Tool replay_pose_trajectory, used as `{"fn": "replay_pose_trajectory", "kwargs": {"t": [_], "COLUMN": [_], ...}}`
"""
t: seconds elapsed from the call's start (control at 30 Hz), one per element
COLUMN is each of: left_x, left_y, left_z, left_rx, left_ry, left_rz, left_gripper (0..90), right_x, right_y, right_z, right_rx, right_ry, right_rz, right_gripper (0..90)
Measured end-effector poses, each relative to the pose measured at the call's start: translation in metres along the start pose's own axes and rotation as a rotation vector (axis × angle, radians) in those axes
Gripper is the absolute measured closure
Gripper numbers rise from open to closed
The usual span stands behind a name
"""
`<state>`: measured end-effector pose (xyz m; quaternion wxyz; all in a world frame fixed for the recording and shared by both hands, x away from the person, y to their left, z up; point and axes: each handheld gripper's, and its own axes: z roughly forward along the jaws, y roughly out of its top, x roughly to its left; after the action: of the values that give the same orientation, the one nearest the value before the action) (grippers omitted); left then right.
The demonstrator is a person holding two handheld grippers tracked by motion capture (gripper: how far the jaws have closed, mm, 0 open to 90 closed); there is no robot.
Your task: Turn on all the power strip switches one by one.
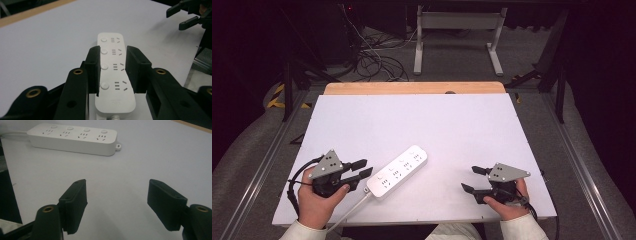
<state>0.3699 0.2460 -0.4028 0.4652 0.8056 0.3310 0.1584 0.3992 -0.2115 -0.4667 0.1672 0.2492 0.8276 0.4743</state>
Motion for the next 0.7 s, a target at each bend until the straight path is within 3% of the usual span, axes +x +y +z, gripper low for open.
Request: {"fn": "replay_pose_trajectory", "kwargs": {"t": [0.4, 0.53, 0.7], "left_x": [0.007, 0.008, 0.010], "left_y": [0.007, 0.010, 0.011], "left_z": [0.018, 0.026, 0.037], "left_rx": [0.138, 0.188, 0.246], "left_ry": [-0.034, -0.033, -0.021], "left_rz": [-0.035, -0.029, -0.008], "left_gripper": [83.2, 89.0, 89.8], "right_x": [0.000, 0.001, 0.001], "right_y": [-0.001, -0.001, -0.001], "right_z": [0.000, 0.001, 0.001], "right_rx": [0.013, 0.014, 0.017], "right_ry": [0.017, 0.023, 0.025], "right_rz": [-0.009, -0.009, -0.011], "right_gripper": [35.7, 36.1, 36.6]}}
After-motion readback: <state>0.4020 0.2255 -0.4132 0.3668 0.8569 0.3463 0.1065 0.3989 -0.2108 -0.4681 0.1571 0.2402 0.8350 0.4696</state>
